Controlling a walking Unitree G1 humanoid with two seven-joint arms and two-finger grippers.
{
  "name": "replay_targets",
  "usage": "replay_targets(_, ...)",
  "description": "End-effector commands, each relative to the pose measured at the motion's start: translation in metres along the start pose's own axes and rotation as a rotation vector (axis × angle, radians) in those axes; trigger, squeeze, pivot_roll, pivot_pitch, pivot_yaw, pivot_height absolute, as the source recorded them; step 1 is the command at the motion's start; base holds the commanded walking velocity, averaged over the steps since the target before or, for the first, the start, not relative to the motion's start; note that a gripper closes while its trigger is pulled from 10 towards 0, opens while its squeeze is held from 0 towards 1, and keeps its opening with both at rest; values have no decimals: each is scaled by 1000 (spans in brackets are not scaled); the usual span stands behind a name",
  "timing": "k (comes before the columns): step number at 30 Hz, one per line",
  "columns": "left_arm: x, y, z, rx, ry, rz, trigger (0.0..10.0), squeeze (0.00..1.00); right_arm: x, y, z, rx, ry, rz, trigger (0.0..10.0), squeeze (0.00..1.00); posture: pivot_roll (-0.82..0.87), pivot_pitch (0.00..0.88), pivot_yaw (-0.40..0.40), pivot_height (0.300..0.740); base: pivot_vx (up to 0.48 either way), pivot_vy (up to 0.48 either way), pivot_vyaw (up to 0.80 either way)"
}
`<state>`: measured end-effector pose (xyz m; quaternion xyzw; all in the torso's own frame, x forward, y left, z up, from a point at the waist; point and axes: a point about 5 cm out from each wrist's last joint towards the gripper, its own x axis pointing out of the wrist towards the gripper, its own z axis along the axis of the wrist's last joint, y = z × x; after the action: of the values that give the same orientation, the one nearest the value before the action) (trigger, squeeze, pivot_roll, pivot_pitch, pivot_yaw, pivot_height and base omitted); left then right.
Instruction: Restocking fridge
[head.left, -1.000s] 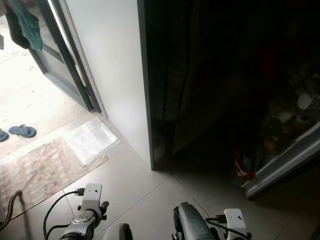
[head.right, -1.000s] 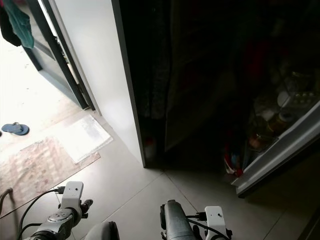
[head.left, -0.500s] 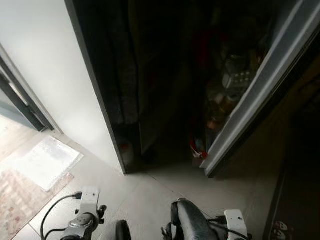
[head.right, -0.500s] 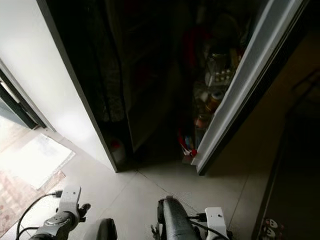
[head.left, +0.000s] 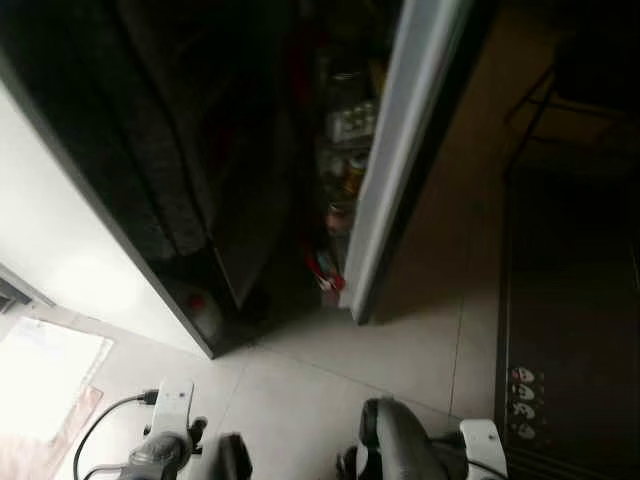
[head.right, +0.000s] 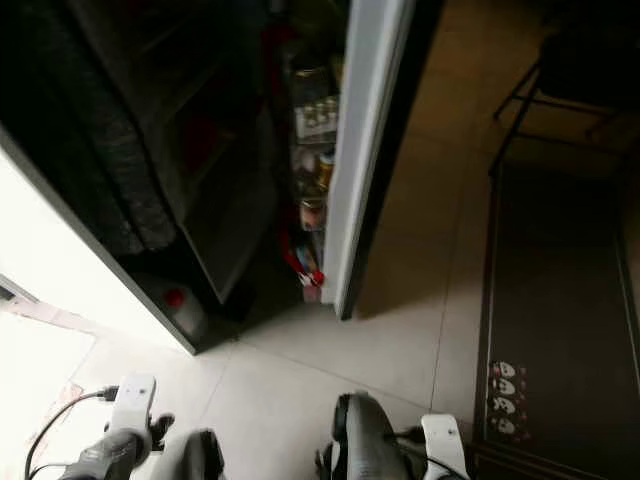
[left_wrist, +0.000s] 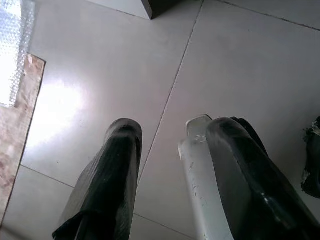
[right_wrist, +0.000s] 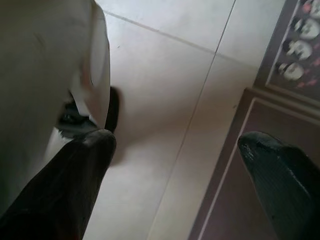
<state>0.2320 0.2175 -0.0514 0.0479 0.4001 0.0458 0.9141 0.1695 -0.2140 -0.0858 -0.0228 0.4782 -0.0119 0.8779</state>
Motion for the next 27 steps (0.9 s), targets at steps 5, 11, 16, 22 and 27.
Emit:
replay_targets(5,-1,-4,-8,23,25,-22,10000,0,0,8,-6,1,21,23,10000,0,-118,145,23,618,0,0,-705)
replay_targets(11,-2,-4,-11,25,34,-27,10000,0,0,8,-7,17,7,11,10000,0,-114,131,22,618,0,0,-335)
replay_targets(16,-2,-5,-15,30,41,-37,10000,0,0,7,-7,-1,10,5,10000,0,-115,122,21,638,0,0,0)
replay_targets(22,-3,-7,-16,28,42,-45,10000,0,-1,6,-8,9,9,3,10000,0,-114,123,16,673,0,0,0)
replay_targets(27,-3,-8,-17,31,44,-49,10000,0,-1,6,-7,11,7,1,10000,0,-112,131,12,703,0,0,0)
